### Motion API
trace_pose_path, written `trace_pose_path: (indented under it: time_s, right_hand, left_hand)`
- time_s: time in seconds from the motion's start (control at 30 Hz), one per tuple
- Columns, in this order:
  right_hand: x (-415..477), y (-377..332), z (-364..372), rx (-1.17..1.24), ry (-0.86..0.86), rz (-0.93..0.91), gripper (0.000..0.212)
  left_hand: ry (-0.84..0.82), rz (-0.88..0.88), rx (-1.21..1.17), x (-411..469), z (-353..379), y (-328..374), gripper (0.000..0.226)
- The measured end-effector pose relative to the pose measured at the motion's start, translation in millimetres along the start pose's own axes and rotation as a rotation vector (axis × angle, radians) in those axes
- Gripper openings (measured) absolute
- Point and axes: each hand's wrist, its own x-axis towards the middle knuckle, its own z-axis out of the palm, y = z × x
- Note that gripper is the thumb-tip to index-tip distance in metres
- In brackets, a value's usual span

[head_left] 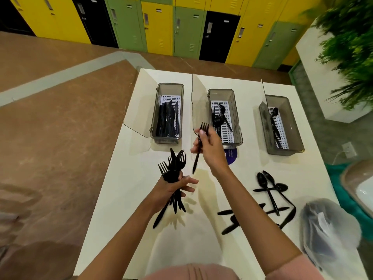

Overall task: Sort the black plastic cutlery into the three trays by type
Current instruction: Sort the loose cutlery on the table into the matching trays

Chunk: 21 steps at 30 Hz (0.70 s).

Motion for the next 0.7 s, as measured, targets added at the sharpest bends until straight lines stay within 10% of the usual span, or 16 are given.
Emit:
trace_pose_path:
  time_s: [0.13,0.33,0.7]
  right_hand:
    - [-12.9,6.7,-27.3,-0.265,-0.093,0.114,0.03]
    - [-35.4,29.1,-54.4,-0.04,-0.346,0.275,0.016]
    - [-45.0,48.1,-71.8,0.15,-0.148,0.266,0.017]
  left_hand:
    - [-0.023,-0.016,0.004,1.7,16.0,-2.9,0.024]
    - [-0.163,-0.116,-0.195,1.7,33.9,0.9,0.023]
    - [-0.203,-0.13,-0.067,10.8,64.1,-2.3,0.037]
